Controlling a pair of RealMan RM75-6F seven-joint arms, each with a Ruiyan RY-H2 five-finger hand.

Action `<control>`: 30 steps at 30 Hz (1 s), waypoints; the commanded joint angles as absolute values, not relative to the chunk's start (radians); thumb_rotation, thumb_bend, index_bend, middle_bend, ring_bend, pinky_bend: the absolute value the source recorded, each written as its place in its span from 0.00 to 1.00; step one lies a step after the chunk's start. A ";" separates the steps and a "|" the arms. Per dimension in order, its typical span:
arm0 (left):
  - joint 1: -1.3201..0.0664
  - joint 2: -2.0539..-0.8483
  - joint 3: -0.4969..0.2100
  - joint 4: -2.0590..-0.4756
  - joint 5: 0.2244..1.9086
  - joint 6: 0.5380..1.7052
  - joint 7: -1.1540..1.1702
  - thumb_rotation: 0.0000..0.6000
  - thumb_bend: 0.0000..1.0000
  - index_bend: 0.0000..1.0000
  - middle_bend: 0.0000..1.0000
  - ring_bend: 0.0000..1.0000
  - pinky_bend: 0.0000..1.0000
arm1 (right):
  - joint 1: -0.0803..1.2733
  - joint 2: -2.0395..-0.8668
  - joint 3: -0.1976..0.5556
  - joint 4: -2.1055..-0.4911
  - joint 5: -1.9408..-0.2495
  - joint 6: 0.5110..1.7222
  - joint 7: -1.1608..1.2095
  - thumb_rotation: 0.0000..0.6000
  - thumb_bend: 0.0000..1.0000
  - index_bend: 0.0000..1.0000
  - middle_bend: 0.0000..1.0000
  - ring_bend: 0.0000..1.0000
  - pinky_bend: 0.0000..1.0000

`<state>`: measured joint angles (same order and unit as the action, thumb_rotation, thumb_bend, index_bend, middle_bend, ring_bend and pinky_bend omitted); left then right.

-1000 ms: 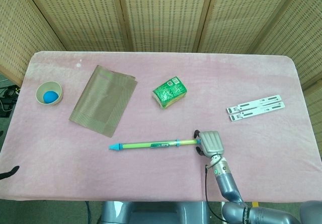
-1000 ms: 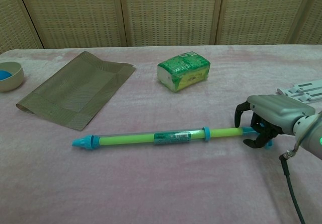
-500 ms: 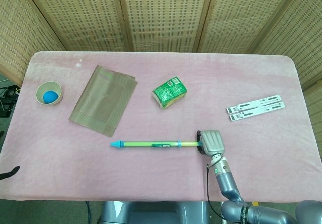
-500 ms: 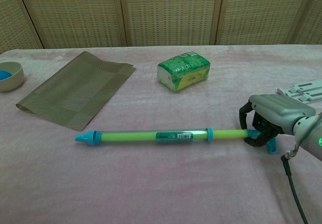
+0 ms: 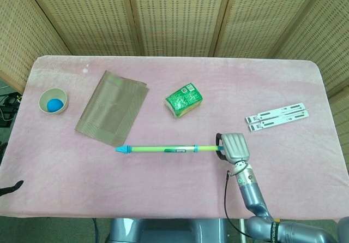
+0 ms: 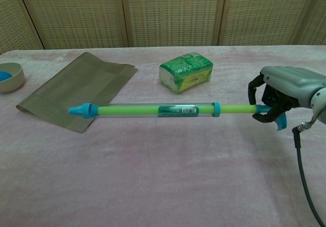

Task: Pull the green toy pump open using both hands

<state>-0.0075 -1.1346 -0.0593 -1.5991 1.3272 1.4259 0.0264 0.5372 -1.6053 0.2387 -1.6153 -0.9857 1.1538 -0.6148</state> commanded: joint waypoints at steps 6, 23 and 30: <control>-0.065 -1.091 -0.112 -1.694 1.297 1.393 0.094 1.00 0.00 0.00 0.00 0.00 0.00 | 0.593 -1.558 0.290 -1.684 -0.881 1.155 -0.715 1.00 0.59 0.82 1.00 1.00 0.82; -0.318 -1.091 -0.293 -1.763 1.061 1.200 0.291 1.00 0.12 0.45 0.87 0.76 0.66 | 0.691 -1.521 0.340 -1.676 -0.722 1.147 -0.768 1.00 0.59 0.83 1.00 1.00 0.82; -0.451 -1.084 -0.334 -1.805 0.904 1.056 0.373 1.00 0.13 0.52 0.97 0.86 0.74 | 0.720 -1.516 0.340 -1.667 -0.678 1.144 -0.769 1.00 0.59 0.83 1.00 1.00 0.82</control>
